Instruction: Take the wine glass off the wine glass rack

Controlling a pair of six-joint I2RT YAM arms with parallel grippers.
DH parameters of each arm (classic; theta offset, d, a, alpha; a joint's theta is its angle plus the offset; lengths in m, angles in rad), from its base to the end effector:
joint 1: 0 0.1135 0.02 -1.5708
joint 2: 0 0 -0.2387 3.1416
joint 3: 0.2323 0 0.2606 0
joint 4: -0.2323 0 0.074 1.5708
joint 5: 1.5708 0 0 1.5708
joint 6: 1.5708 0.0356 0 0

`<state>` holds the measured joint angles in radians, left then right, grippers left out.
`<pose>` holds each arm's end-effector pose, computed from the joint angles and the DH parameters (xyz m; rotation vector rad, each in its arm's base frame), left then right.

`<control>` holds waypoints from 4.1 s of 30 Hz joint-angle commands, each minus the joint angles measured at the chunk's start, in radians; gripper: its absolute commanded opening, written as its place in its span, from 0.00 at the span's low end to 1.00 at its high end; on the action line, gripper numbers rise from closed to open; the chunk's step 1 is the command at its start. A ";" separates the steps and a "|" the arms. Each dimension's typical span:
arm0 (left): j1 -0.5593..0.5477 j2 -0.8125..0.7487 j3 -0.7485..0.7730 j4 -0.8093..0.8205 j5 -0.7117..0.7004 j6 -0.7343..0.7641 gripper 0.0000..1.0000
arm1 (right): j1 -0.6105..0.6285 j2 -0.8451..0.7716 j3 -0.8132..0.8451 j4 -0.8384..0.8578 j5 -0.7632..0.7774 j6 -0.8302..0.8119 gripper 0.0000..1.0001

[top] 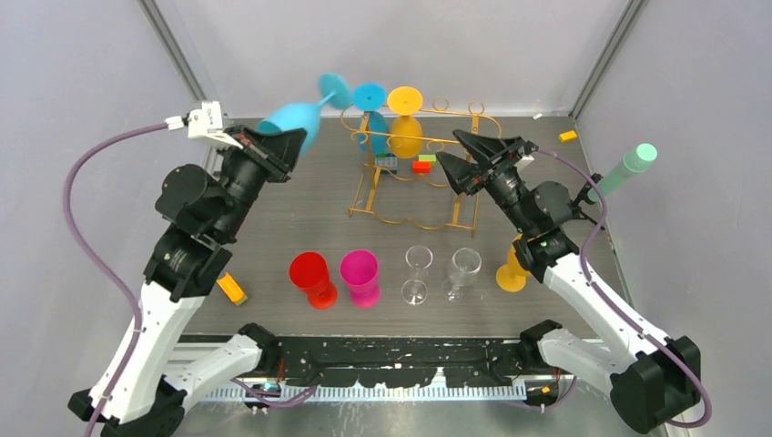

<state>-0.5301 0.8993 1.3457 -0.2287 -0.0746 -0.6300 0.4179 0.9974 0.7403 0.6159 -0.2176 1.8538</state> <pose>0.1577 -0.0894 0.4876 -0.1361 1.4082 -0.9205 0.2280 0.1096 0.3458 0.8151 1.2955 2.0482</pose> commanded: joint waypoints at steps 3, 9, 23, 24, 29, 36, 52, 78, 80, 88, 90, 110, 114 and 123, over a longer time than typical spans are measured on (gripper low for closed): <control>0.001 0.017 0.132 -0.557 -0.500 0.172 0.00 | 0.005 -0.107 0.069 -0.220 0.019 -0.218 0.68; 0.001 0.111 0.180 -0.896 -0.534 0.140 0.00 | 0.004 -0.188 0.113 -0.453 0.103 -0.355 0.67; 0.034 0.238 0.003 -0.857 -0.214 0.131 0.00 | 0.004 -0.224 0.095 -0.519 0.112 -0.384 0.66; 0.035 0.251 -0.007 -0.840 -0.184 0.138 0.00 | 0.004 -0.225 0.094 -0.519 0.112 -0.383 0.66; 0.036 0.358 0.001 -0.823 -0.065 0.181 0.00 | 0.004 -0.231 0.087 -0.526 0.113 -0.383 0.66; 0.036 0.522 0.046 -0.827 -0.007 0.215 0.00 | 0.004 -0.248 0.087 -0.540 0.116 -0.386 0.66; 0.036 0.671 0.120 -0.840 0.047 0.239 0.05 | 0.004 -0.285 0.082 -0.581 0.148 -0.406 0.66; 0.036 0.169 0.087 -0.557 0.023 0.226 1.00 | 0.004 0.192 0.739 -1.033 0.176 -0.778 0.46; 0.036 0.114 0.047 -0.501 0.037 0.222 1.00 | 0.004 0.263 0.799 -1.035 0.172 -0.790 0.47; 0.036 -0.097 -0.144 -0.265 0.143 0.214 1.00 | 0.004 0.477 0.920 -1.021 0.147 -0.795 0.53; 0.036 -0.122 -0.161 -0.250 0.149 0.207 1.00 | 0.004 0.500 0.917 -0.991 0.136 -0.772 0.53; 0.036 -0.150 -0.173 -0.274 0.114 0.228 1.00 | 0.000 0.619 0.902 -0.843 0.120 -0.624 0.45; 0.037 -0.155 -0.177 -0.276 0.103 0.232 1.00 | -0.007 0.629 0.867 -0.777 0.095 -0.574 0.42; 0.036 -0.156 -0.180 -0.285 0.096 0.236 1.00 | -0.014 0.638 0.854 -0.727 0.048 -0.524 0.37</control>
<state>-0.4973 0.7544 1.1698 -0.5529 0.0345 -0.4103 0.4061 1.6390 1.5921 -0.1932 -0.1440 1.2976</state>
